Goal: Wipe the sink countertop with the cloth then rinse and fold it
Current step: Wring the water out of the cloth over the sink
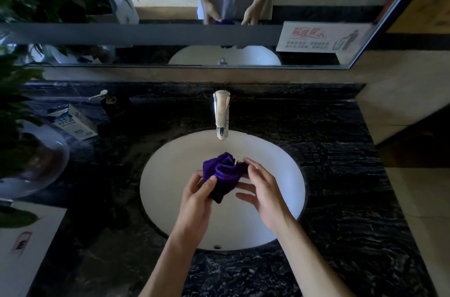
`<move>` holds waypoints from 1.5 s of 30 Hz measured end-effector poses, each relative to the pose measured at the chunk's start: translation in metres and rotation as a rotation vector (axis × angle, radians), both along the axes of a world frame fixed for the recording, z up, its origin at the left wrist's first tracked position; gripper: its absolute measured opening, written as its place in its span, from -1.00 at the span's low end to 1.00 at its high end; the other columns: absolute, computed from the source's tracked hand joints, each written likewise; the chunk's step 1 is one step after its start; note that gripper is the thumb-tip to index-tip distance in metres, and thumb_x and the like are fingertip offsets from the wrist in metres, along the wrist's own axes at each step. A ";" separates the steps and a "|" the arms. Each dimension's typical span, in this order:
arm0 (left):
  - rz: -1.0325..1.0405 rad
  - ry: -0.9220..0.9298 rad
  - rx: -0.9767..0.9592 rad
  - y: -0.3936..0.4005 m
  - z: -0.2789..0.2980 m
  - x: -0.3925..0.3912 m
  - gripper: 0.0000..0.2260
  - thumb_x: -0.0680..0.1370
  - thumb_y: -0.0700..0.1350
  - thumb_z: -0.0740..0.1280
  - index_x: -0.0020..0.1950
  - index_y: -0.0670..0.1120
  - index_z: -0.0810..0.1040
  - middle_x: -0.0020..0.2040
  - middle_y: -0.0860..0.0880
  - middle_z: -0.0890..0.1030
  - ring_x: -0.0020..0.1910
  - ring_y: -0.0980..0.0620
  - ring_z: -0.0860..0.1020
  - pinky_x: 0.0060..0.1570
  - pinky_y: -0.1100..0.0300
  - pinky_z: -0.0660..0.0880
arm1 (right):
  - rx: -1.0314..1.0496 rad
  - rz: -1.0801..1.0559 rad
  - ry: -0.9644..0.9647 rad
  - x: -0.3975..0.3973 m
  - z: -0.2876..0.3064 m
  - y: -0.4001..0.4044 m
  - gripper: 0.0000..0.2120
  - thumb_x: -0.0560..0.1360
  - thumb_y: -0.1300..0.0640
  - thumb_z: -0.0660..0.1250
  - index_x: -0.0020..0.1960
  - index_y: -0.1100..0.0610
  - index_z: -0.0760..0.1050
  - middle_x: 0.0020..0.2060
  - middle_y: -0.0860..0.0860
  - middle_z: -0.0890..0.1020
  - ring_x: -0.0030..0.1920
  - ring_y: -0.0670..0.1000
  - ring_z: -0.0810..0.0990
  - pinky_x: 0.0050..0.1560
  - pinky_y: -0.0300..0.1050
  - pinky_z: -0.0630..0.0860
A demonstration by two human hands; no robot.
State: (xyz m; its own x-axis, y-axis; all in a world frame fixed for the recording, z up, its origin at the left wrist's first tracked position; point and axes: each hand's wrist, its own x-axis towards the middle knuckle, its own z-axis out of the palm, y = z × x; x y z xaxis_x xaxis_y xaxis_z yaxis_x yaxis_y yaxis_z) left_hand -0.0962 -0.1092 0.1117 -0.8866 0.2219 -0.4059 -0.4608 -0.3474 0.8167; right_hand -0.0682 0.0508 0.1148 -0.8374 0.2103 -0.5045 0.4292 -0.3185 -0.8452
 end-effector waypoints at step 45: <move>-0.075 0.252 -0.218 0.006 0.040 0.031 -0.76 0.58 -0.02 0.41 0.01 -0.21 0.62 -0.18 -0.17 0.66 -0.20 -0.14 0.59 -0.25 0.03 0.49 | 0.125 -0.071 0.272 0.046 0.056 -0.013 -0.86 0.63 0.13 0.34 0.04 0.19 0.62 -0.02 0.27 0.69 -0.01 0.11 0.66 0.21 0.28 0.56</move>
State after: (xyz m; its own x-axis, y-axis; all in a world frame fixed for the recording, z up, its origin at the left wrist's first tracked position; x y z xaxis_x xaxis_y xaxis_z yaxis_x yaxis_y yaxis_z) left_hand -0.0647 -0.1037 0.1521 -0.9496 0.2223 -0.2208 -0.2524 -0.1249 0.9595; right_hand -0.0226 0.0379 0.1712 -0.9192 0.3194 -0.2302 0.1619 -0.2263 -0.9605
